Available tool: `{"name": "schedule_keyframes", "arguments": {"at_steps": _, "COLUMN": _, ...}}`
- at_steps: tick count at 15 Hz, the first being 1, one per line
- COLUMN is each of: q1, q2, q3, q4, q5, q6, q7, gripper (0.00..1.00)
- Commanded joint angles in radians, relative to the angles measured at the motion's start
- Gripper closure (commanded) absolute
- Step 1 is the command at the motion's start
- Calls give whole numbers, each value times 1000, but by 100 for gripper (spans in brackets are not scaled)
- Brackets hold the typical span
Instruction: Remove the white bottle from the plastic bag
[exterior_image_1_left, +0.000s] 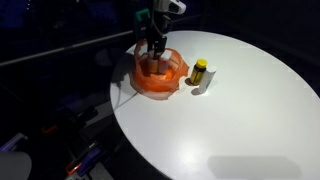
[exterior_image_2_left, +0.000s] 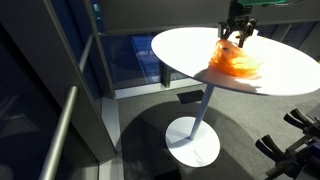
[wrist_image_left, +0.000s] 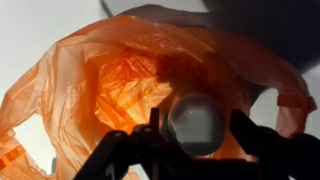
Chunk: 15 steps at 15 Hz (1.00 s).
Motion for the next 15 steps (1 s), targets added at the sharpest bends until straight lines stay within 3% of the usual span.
{"name": "schedule_keyframes", "arguments": {"at_steps": 1, "q1": 8, "q2": 0, "q3": -10, "q4": 24, "q5": 18, "q6": -14, "q7": -11, "gripper": 32}}
{"name": "schedule_keyframes", "arguments": {"at_steps": 4, "q1": 7, "q2": -7, "q3": -10, "q4": 25, "q5": 18, "q6": -14, "q7": -13, "gripper": 48}}
{"name": "schedule_keyframes", "arguments": {"at_steps": 5, "q1": 6, "q2": -8, "q3": -10, "q4": 27, "q5": 19, "q6": -14, "q7": -13, "gripper": 64}}
{"name": "schedule_keyframes", "arguments": {"at_steps": 7, "q1": 5, "q2": -9, "q3": -11, "q4": 32, "q5": 20, "q6": -18, "q7": -14, "gripper": 81}}
{"name": "schedule_keyframes", "arguments": {"at_steps": 15, "q1": -3, "q2": -111, "q3": 0, "q4": 30, "q5": 46, "q6": -74, "q7": -53, "gripper": 81}}
